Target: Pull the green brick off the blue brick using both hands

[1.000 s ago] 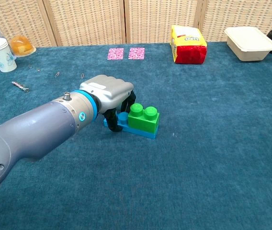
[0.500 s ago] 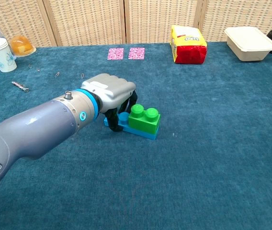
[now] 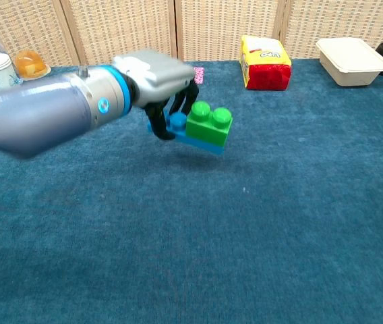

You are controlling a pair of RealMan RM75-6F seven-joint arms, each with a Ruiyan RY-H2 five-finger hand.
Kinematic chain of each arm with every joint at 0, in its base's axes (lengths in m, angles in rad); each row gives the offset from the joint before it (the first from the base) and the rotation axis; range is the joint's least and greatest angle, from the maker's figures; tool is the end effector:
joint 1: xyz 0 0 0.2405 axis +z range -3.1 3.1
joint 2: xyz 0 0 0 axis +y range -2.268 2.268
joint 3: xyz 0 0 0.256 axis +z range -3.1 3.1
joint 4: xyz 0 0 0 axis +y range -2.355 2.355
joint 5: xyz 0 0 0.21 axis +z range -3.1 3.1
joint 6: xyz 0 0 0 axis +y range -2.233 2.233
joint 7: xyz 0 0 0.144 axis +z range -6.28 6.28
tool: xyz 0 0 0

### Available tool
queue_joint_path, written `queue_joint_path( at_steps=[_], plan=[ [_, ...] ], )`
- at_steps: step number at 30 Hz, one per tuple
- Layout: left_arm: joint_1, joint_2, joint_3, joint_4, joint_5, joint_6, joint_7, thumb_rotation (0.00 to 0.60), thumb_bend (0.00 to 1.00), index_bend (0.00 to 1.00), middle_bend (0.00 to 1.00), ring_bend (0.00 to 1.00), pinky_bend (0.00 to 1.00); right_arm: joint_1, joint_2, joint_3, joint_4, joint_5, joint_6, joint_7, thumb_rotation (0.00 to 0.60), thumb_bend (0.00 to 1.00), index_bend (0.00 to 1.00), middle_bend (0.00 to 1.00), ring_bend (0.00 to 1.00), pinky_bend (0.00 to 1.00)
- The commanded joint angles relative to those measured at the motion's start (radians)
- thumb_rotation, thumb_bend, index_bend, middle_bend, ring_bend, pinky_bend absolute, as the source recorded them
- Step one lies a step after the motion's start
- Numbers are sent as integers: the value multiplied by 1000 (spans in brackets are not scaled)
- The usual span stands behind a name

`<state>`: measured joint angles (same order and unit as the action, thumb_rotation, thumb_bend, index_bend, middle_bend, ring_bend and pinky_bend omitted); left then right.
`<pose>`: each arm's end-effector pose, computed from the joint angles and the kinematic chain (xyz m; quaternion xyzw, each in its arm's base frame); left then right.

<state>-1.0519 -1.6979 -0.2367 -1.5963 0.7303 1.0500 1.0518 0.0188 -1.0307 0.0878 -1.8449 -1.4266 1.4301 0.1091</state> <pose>-0.0239 0.3394 -0.0572 -0.8242 -0.2032 -0.2931 0.4399 -0.2900 -0.1660 0.1668 0.5141 -0.4975 0.4272 0.5529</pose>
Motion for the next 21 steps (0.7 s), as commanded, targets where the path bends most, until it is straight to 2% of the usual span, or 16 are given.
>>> queue_joint_path(
  at_steps=[1, 5, 10, 16, 21],
  plan=[
    [-58, 78, -22, -55, -6, -74, 34, 600, 340, 678, 555, 477, 522, 58, -10, 2, -16, -20, -83, 83, 600, 284, 376, 397, 401, 298],
    [-133, 151, -32, -88, -72, -173, 49, 600, 346, 686, 561, 479, 523, 119, -39, 21, 2, -19, -161, 176, 600, 284, 376, 392, 400, 317],
    [-200, 156, -24, -77, -122, -211, 42, 600, 348, 687, 562, 481, 523, 155, -74, 34, 8, -7, -197, 217, 600, 283, 359, 389, 399, 332],
    [-284, 124, -8, -50, -189, -209, 55, 600, 350, 689, 565, 486, 523, 189, -106, 50, 6, 8, -220, 245, 600, 283, 337, 386, 399, 333],
    [-353, 93, -3, -38, -286, -182, 78, 600, 349, 690, 565, 486, 523, 210, -124, 58, 0, 31, -242, 249, 600, 283, 328, 385, 403, 335]
  ],
)
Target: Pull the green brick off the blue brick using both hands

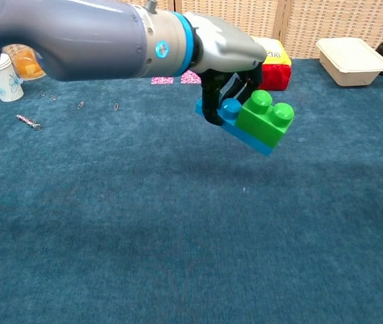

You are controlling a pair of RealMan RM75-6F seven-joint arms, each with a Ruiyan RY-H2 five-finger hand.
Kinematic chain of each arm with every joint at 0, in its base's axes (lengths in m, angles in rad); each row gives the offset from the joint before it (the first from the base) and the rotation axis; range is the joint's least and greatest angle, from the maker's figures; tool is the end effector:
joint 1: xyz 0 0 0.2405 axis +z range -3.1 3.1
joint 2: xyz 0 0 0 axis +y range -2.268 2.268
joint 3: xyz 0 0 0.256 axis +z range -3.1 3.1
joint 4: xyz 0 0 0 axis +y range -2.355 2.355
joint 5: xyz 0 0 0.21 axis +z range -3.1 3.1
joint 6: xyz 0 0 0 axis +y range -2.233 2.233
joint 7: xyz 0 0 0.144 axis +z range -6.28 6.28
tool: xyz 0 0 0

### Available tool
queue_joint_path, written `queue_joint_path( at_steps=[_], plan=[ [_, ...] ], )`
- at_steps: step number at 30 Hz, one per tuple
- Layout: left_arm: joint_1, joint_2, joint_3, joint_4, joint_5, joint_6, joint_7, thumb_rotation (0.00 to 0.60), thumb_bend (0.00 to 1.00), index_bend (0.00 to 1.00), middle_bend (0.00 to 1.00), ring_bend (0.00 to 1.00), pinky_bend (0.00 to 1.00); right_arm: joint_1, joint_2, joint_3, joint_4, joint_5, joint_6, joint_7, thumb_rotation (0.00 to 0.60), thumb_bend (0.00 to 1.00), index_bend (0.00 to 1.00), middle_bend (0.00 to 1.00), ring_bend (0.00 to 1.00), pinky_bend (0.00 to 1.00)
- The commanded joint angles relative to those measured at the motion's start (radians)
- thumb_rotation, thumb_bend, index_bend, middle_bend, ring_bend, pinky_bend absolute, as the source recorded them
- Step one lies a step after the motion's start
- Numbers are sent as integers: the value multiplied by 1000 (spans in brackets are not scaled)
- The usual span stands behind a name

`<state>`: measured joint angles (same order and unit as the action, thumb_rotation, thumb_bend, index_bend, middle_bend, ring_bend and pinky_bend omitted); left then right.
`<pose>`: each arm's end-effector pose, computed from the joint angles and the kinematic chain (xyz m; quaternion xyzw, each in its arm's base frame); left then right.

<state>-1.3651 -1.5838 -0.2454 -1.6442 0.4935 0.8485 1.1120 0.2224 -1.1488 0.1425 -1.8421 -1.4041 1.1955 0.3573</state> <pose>0.0563 0.3435 -0.0533 -0.8879 -0.1256 -0.2656 0.3541 -0.2422 -0.2266 0.1084 0.5059 -0.5937 0.5019 0.3739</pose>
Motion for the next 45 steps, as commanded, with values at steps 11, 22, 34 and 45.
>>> queue_joint_path(
  at_steps=[11, 22, 34, 45],
  plan=[
    [-174, -116, 1, 85, -245, 90, 56, 600, 350, 690, 566, 488, 522, 60, -72, 14, -13, 86, -42, -141, 600, 280, 284, 360, 396, 334],
    [-252, -182, -24, 179, -356, 104, 70, 600, 350, 691, 569, 492, 523, 106, -125, 23, -31, 149, -54, -299, 600, 276, 273, 357, 393, 328],
    [-319, -248, -58, 259, -441, 138, 111, 600, 349, 695, 574, 496, 525, 158, -176, 47, -33, 224, -72, -390, 600, 276, 270, 356, 393, 325],
    [-342, -293, -88, 288, -454, 190, 130, 600, 351, 700, 584, 506, 533, 173, -197, 49, 1, 255, -88, -365, 600, 277, 270, 375, 410, 326]
  ],
)
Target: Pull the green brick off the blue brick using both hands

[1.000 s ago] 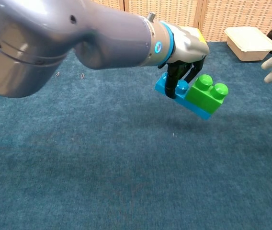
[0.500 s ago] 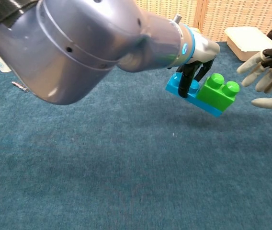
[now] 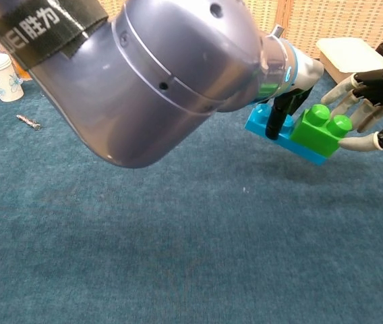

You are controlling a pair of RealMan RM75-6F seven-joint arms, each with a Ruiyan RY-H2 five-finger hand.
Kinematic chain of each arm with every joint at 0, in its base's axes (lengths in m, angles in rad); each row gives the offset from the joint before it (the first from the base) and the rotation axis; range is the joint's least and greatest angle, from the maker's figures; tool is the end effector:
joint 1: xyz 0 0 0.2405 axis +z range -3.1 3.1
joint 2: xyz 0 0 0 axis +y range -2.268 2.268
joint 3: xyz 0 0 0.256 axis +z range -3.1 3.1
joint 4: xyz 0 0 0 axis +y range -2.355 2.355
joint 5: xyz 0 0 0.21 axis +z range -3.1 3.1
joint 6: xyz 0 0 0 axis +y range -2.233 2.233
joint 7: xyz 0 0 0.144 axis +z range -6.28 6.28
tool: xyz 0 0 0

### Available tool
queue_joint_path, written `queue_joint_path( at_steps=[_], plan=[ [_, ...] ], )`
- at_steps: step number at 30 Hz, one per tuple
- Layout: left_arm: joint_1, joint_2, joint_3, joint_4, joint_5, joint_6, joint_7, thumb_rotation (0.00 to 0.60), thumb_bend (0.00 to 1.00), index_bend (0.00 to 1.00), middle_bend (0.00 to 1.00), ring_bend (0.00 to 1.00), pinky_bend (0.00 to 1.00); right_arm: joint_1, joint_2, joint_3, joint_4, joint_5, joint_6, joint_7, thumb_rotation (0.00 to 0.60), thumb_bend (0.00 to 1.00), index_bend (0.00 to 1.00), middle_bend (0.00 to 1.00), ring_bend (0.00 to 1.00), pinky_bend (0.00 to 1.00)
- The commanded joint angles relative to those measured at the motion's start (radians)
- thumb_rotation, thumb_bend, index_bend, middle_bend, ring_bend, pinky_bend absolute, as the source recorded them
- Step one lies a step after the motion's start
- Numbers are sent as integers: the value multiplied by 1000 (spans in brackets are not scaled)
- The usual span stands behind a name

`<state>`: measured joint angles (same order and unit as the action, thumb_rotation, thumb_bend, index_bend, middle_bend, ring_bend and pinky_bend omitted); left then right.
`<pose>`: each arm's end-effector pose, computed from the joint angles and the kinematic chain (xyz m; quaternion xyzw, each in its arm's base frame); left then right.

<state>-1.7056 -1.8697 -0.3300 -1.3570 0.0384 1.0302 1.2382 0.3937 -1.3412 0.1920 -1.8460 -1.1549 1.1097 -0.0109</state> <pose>0.1319 0.3332 -0.1140 -0.8633 -0.1846 -0.2289 0.4101 -0.1962 -0.2643 0.0495 0.5593 -0.5804 0.4539 0.3799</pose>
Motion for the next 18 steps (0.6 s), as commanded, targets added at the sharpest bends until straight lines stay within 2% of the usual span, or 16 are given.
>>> queue_joint_path(
  at_steps=[1, 18],
  plan=[
    [-2, -9, -6, 1, 0, 12, 6, 600, 350, 699, 584, 506, 533, 3, -7, 0, 7, 8, -3, 4, 600, 277, 270, 378, 412, 326],
    [9, -55, -28, 27, 33, 81, 28, 600, 350, 700, 584, 508, 536, 31, -40, 17, 25, 79, -6, -27, 600, 277, 353, 455, 503, 379]
  ],
)
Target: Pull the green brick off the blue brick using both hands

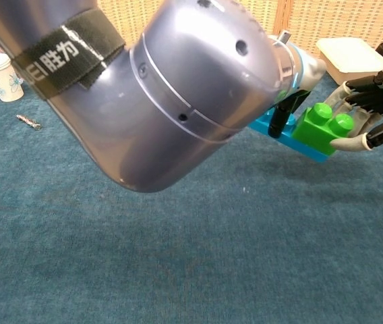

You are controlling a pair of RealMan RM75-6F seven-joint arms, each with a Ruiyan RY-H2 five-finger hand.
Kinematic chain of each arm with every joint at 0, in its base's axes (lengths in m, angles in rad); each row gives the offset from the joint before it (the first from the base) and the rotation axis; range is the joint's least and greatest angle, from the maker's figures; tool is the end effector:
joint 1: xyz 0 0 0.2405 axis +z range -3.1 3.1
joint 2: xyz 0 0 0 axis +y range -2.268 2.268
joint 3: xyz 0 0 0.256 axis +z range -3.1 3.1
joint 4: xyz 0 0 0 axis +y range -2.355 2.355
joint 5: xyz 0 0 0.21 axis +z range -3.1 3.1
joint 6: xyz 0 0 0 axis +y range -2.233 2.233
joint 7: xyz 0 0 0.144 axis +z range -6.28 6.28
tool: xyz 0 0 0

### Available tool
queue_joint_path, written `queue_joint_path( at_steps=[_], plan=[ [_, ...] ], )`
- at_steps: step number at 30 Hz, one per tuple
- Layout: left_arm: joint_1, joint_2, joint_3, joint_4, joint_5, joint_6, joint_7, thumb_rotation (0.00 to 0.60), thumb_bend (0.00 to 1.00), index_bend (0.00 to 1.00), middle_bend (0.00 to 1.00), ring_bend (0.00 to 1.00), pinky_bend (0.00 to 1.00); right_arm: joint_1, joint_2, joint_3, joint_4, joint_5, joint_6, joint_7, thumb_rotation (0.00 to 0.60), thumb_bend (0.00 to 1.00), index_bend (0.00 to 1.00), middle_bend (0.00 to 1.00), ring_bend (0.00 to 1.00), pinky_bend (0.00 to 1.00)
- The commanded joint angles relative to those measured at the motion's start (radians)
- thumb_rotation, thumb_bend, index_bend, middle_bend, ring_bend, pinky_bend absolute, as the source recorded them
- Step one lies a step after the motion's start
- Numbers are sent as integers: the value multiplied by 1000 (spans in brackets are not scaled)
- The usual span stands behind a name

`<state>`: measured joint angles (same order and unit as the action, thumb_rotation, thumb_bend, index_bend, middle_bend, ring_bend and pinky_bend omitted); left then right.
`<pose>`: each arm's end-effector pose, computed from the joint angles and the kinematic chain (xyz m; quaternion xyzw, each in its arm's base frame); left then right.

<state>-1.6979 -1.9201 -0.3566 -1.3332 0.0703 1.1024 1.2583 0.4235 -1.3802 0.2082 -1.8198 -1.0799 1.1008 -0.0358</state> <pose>0.1340 0.3291 -0.1177 -0.8504 -0.1836 -0.2374 0.4322 -0.1951 -0.2733 0.0397 0.5483 -0.5934 0.4467 0.3843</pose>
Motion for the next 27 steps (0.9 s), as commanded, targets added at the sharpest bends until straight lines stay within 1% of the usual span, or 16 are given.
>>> queue_joint_path(
  at_steps=[1, 12, 21, 24, 27],
  plan=[
    [2, -6, -2, 4, 0, 12, 11, 600, 350, 700, 584, 508, 536, 0, -1, 1, -1, 5, 5, -2, 600, 277, 353, 455, 502, 379],
    [9, -46, -27, 30, 8, 59, 58, 600, 351, 701, 585, 512, 540, 6, 0, -4, -14, 17, -1, -8, 600, 278, 352, 443, 502, 381],
    [11, -71, -50, 41, 12, 88, 101, 600, 350, 700, 585, 515, 545, 24, -2, 0, -20, 51, -15, -30, 600, 279, 348, 440, 503, 391],
    [11, -80, -61, 45, 15, 94, 111, 600, 351, 700, 585, 515, 545, 30, -5, 4, -18, 65, -19, -32, 600, 286, 348, 444, 509, 397],
    [14, -87, -68, 44, 18, 92, 118, 600, 351, 700, 585, 515, 545, 33, -7, 10, -12, 75, -18, -30, 600, 291, 359, 470, 534, 418]
  ],
)
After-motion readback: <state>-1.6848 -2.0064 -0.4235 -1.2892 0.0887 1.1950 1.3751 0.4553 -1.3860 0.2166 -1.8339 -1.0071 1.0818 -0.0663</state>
